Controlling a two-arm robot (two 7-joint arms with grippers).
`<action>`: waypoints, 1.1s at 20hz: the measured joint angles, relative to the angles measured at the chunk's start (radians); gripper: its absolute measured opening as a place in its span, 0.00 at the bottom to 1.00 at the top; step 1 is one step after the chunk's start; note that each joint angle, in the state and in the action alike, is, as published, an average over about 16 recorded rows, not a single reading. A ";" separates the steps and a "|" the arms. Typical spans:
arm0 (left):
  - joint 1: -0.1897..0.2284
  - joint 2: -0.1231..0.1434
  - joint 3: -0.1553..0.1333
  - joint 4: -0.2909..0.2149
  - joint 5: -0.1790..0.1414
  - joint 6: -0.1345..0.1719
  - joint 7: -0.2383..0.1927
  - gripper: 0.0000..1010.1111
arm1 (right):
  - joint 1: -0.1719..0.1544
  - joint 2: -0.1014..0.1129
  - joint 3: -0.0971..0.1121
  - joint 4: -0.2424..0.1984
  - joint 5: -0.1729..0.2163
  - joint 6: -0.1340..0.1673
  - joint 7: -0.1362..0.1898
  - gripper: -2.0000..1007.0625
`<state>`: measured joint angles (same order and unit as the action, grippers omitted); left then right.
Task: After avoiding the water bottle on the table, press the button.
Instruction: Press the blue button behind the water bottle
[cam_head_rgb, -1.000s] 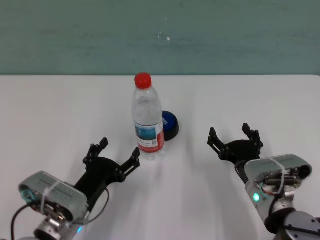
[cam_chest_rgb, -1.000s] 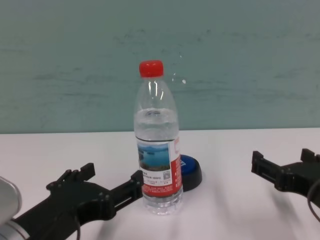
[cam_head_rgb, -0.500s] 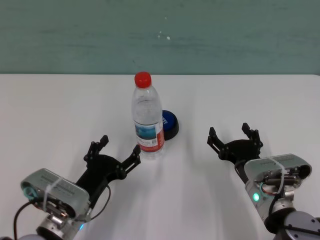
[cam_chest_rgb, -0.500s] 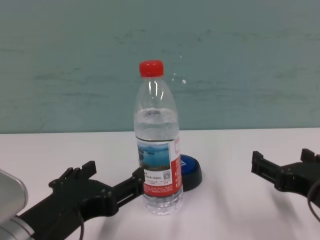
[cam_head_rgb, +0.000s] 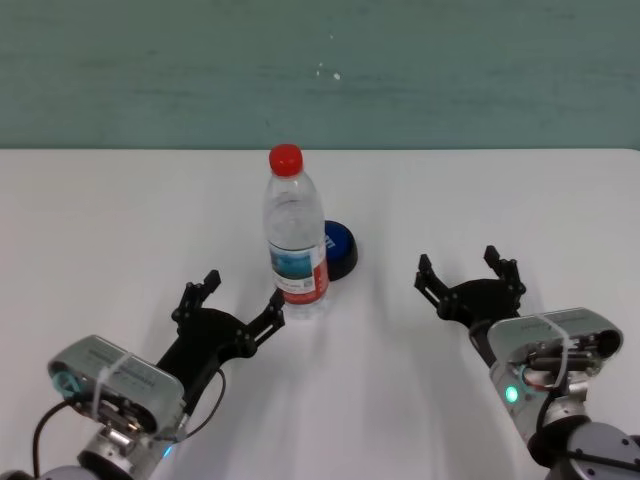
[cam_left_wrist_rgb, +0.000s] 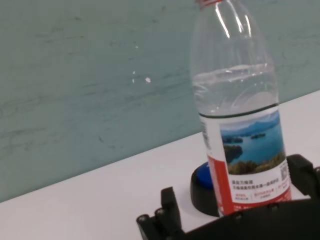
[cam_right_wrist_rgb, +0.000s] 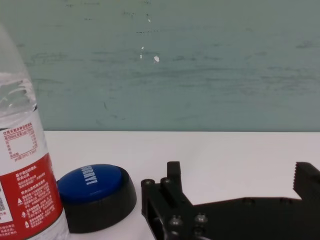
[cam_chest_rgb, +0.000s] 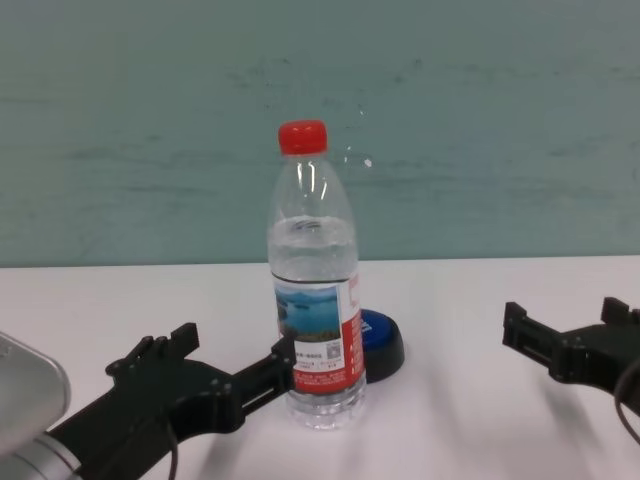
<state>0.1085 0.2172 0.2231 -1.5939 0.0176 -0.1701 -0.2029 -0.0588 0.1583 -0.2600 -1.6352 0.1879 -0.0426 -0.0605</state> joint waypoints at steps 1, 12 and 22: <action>-0.001 -0.001 0.001 0.001 0.001 0.000 0.000 1.00 | 0.000 0.000 0.000 0.000 0.000 0.000 0.000 1.00; -0.011 -0.009 0.005 0.015 0.010 0.002 0.007 1.00 | 0.000 0.000 0.000 0.000 0.000 0.000 0.000 1.00; -0.016 -0.012 0.005 0.024 0.016 0.000 0.009 1.00 | 0.000 0.000 0.000 0.000 0.000 0.000 0.000 1.00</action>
<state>0.0921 0.2047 0.2282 -1.5696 0.0336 -0.1701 -0.1935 -0.0588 0.1583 -0.2600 -1.6352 0.1879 -0.0426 -0.0606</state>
